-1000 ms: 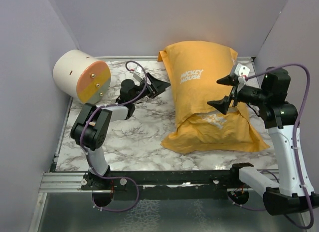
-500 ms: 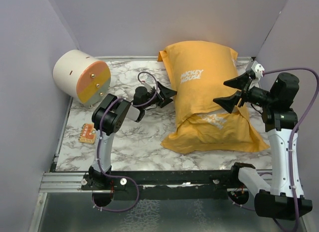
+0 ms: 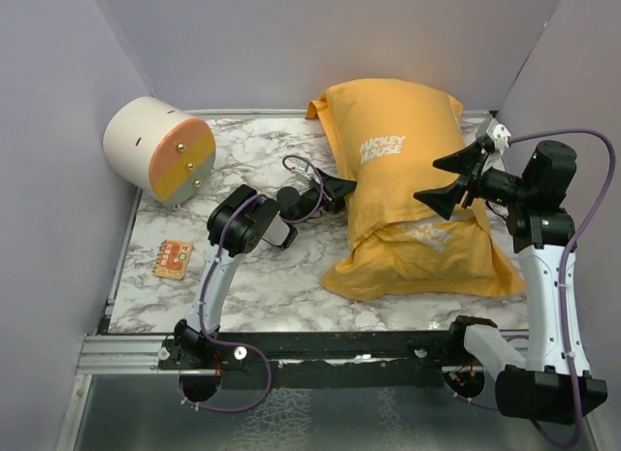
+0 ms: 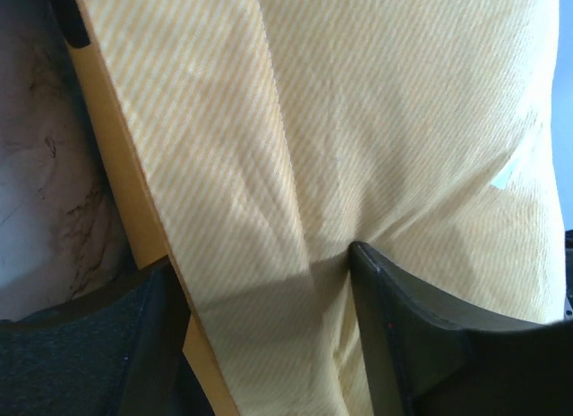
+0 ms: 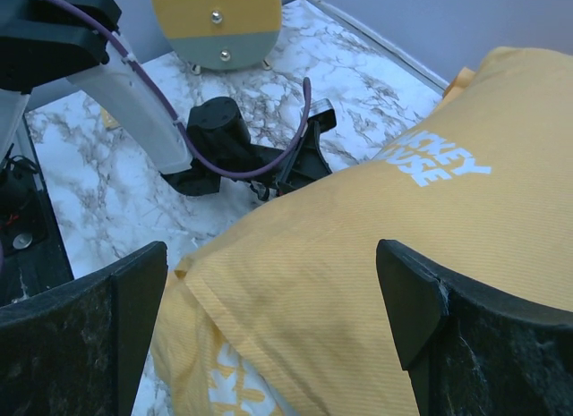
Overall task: Put the pillow into the pillowcase
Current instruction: Turn over the pillow at the center of the board.
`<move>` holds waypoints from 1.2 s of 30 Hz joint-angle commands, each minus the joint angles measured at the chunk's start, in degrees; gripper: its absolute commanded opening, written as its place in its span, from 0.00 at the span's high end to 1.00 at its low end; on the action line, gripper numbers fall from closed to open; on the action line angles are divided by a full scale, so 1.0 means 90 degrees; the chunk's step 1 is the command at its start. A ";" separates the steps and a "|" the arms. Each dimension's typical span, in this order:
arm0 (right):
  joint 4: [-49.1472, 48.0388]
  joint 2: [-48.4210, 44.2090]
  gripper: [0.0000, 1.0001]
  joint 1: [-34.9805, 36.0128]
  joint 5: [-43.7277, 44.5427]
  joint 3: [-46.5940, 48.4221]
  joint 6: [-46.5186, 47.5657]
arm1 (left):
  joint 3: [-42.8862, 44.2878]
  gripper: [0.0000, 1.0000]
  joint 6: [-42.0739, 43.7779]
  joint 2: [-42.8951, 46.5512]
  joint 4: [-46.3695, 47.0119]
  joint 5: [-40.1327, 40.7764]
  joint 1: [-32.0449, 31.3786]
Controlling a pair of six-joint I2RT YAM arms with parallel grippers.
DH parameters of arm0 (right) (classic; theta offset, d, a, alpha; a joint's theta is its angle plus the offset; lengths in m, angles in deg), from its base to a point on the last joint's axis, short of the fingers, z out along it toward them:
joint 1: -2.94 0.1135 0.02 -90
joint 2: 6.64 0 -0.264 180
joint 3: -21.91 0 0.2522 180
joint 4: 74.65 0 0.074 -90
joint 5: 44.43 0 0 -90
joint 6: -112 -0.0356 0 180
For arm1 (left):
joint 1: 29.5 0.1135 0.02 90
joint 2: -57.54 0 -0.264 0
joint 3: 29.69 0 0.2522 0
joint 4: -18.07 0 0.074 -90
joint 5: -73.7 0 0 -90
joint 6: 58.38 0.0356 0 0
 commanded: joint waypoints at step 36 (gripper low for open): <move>0.1271 0.1442 0.06 -0.0171 0.1277 0.1758 0.0564 | 0.4328 1.00 0.6238 0.4318 -0.7701 0.0916 -0.0785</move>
